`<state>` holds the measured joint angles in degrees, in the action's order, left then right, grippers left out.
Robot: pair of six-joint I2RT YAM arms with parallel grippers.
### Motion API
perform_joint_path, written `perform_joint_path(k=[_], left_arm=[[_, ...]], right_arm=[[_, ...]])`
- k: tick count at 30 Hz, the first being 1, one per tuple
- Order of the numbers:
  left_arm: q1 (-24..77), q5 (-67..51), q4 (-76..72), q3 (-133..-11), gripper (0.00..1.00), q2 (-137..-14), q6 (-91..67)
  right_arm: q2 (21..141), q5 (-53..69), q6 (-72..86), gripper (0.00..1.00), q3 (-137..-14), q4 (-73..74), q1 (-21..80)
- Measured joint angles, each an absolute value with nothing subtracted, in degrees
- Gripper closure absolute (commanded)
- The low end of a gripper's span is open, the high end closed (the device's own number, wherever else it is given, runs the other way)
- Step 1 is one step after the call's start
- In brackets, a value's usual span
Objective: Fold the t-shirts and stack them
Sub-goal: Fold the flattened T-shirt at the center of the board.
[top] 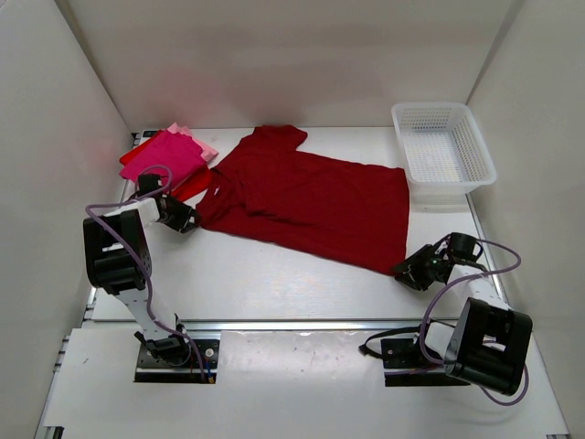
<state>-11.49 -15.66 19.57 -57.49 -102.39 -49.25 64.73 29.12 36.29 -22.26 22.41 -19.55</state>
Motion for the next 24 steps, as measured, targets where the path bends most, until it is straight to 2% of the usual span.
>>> perform_joint_path(k=[1, 3, 6, 13, 18, 24], left_arm=[[-11.5, -15.6, 19.3, -57.5, 0.66, -102.4, -49.3], [-11.5, -15.7, 19.0, -57.5, 0.76, -102.4, -49.4], [-11.5, -15.7, 18.8, -57.5, 0.99, -102.4, -49.5], [-11.7, -15.1, 20.2, -55.1, 1.00, -100.1, -47.8], [-12.3, -13.0, 25.2, -47.2, 1.00, -90.8, -45.7], [-13.7, -9.4, 34.9, -46.1, 1.00, -87.5, -40.4]], right_arm=[[64.7, 29.0, 36.5, 0.78, -22.1, 22.2, -19.6], [64.9, 28.5, 36.9, 0.84, -21.8, 21.8, -19.6], [65.8, 28.1, 37.3, 1.00, -21.7, 21.3, -19.6], [63.0, 26.0, 36.9, 0.99, -21.8, 24.6, -20.5], [59.7, 24.5, 35.5, 1.00, -23.2, 32.6, -19.3], [59.4, 19.0, 30.9, 1.00, -33.0, 42.8, -15.7]])
